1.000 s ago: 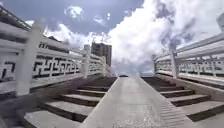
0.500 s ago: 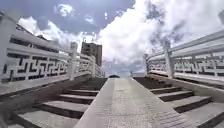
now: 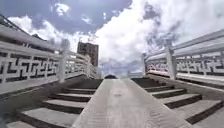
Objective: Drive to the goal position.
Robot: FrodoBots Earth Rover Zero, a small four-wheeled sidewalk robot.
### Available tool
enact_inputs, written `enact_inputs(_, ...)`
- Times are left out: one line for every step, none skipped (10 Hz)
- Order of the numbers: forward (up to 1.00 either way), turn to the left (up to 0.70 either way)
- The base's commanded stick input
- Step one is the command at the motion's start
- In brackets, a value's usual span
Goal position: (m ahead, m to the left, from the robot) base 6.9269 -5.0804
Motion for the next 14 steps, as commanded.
enact_inputs(0.70, 0.14)
enact_inputs(0.70, 0.01)
enact_inputs(0.70, 0.00)
enact_inputs(0.70, 0.00)
enact_inputs(0.70, 0.00)
enact_inputs(0.70, 0.00)
enact_inputs(0.70, 0.00)
enact_inputs(0.70, 0.00)
enact_inputs(0.70, 0.00)
enact_inputs(0.70, 0.00)
enact_inputs(0.70, 0.00)
enact_inputs(0.70, 0.00)
enact_inputs(0.70, -0.01)
enact_inputs(0.70, -0.14)
